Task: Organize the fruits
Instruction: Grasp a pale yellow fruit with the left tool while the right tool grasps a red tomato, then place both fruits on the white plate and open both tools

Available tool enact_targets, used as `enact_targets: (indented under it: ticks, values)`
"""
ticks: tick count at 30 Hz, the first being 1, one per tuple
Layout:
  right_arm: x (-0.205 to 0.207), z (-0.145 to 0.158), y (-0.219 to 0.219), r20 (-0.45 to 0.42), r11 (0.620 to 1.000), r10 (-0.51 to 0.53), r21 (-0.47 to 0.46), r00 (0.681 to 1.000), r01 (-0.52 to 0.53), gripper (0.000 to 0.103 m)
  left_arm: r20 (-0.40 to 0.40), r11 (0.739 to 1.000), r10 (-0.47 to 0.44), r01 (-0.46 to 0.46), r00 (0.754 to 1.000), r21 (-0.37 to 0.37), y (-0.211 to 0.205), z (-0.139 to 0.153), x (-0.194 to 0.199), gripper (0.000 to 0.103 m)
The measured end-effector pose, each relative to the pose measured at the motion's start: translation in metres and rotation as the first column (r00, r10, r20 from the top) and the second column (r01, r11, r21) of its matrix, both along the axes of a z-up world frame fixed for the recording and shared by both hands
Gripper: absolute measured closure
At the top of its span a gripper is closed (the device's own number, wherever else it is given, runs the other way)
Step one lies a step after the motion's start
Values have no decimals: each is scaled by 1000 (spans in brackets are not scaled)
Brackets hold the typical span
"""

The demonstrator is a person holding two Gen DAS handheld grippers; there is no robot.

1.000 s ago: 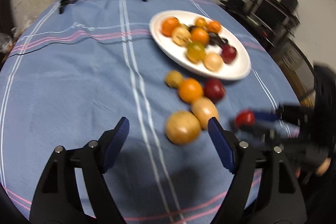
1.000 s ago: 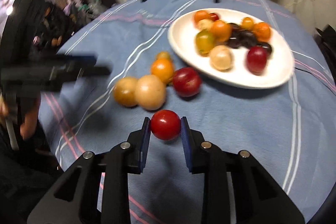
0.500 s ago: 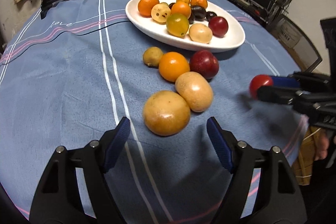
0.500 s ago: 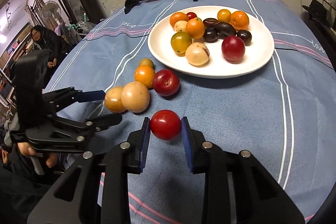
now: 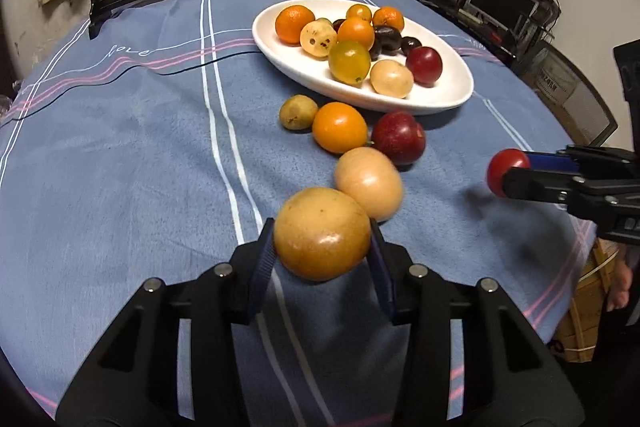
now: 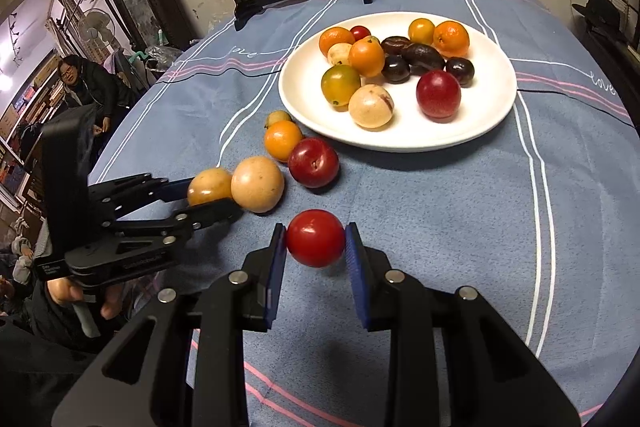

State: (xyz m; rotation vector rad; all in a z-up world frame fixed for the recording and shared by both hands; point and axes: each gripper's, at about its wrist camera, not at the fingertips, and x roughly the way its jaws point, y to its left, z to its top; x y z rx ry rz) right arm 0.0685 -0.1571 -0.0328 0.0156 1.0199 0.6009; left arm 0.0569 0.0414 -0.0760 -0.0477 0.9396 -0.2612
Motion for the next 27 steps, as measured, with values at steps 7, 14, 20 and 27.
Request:
enact_targets:
  ticks: [7,14,20,27]
  values:
    - [1,0,0,-2,1000,1,-5,1000,-1,72,28,999,-25,26,999,-21,-5,18,-14,59]
    - [2,2,-3,3,1000,-5,0,1000,5,72,52,999,-47,48,998,-19,-13,34,-7,58]
    - [11,4,-9,12,1000,-18,8,1000,18,72,59,1000,-24,25,998,-14,-13,47,16,58]
    - [39,22,-16,66,999,-45,10,997,44,72,73,1000,-3,4,997,-5,-10,62,67,58]
